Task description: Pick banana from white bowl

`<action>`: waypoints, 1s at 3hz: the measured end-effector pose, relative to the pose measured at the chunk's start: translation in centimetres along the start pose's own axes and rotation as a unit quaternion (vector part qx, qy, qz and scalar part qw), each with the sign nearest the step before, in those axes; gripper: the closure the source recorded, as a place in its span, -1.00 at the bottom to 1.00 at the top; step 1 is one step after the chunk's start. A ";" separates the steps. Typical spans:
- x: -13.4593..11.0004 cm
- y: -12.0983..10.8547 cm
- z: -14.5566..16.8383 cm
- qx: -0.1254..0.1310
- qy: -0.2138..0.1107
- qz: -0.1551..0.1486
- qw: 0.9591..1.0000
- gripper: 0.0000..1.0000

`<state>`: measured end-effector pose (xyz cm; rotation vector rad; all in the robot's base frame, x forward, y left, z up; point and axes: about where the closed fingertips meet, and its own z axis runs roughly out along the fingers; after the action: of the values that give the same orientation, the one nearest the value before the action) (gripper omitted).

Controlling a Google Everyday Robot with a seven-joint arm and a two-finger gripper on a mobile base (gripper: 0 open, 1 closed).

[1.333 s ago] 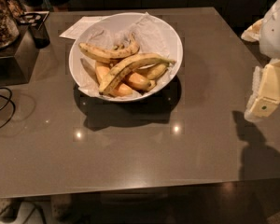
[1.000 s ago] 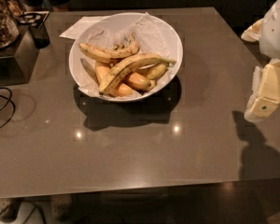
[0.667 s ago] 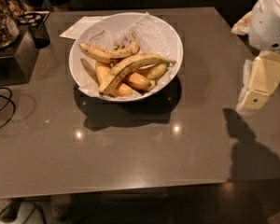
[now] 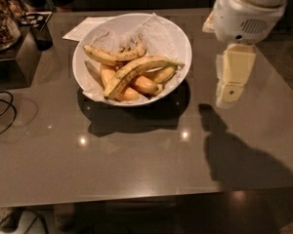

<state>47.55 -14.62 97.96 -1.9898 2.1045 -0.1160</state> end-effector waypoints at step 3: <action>-3.1 -2.1 0.1 0.001 -0.041 -0.018 0.999 -1.00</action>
Offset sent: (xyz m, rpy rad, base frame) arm 0.0094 0.0026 -0.0046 0.0706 0.0461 -0.0160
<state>49.71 -11.63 98.69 -1.9964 2.0180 -0.0410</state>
